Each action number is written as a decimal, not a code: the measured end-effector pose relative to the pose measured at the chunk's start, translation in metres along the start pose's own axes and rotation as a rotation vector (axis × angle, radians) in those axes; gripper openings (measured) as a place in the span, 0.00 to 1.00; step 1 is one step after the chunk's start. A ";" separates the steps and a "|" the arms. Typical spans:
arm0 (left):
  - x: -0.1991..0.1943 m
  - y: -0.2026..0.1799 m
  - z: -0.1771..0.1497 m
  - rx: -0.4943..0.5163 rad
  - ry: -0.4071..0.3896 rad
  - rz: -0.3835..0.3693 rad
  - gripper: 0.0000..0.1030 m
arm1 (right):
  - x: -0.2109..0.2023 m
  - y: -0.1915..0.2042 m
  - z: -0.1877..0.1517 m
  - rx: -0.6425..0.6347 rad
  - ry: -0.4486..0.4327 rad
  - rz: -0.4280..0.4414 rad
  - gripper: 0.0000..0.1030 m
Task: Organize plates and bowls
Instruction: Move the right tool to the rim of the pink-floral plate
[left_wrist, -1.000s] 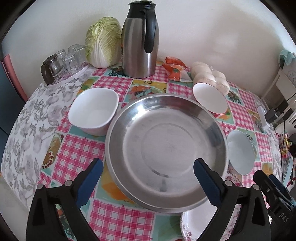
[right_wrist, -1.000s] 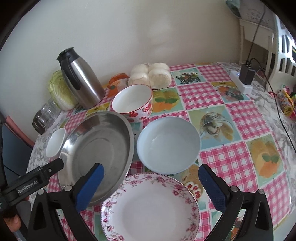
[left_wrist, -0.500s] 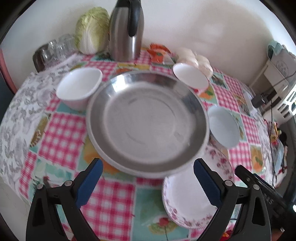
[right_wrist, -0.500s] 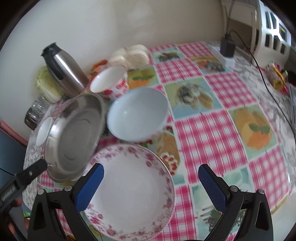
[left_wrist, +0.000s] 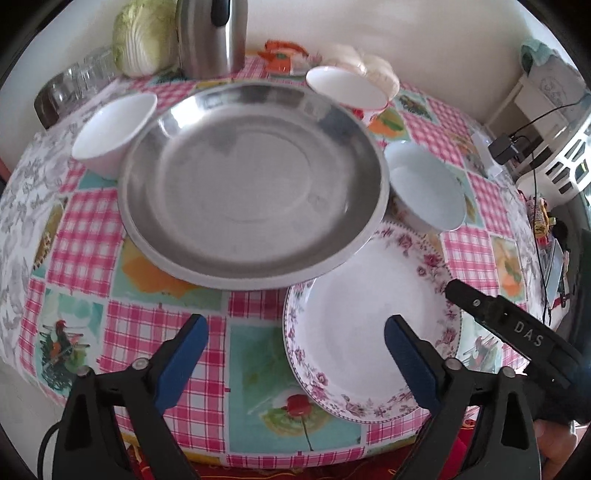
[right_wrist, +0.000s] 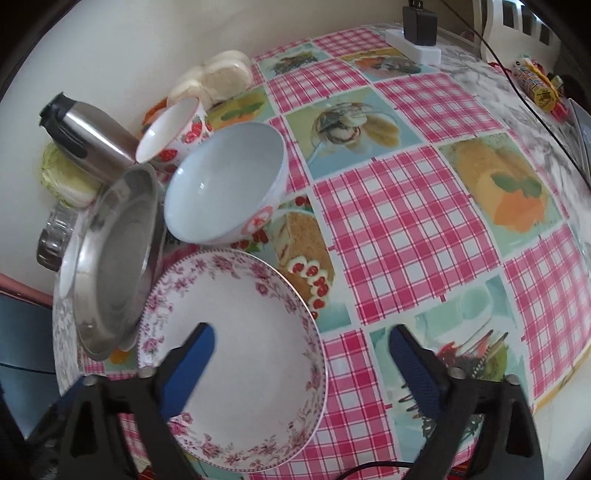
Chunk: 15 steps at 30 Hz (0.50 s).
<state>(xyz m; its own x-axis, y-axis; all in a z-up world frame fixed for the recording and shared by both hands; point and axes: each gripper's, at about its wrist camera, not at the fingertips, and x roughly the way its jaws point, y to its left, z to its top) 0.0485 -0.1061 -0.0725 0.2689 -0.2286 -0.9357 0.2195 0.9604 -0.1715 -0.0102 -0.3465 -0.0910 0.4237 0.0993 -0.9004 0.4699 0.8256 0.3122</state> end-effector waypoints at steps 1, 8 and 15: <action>0.003 0.001 0.000 -0.011 0.012 -0.007 0.85 | 0.001 0.000 0.000 0.002 0.001 0.007 0.75; 0.025 -0.001 0.001 -0.031 0.081 -0.020 0.71 | 0.011 0.002 0.004 -0.006 0.024 0.043 0.42; 0.045 0.000 0.001 -0.071 0.137 -0.039 0.53 | 0.026 -0.007 0.009 0.025 0.046 0.076 0.28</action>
<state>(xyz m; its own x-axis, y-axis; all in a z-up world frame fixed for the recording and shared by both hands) 0.0618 -0.1164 -0.1138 0.1302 -0.2468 -0.9603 0.1590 0.9612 -0.2255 0.0044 -0.3551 -0.1135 0.4235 0.1872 -0.8863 0.4573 0.8004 0.3876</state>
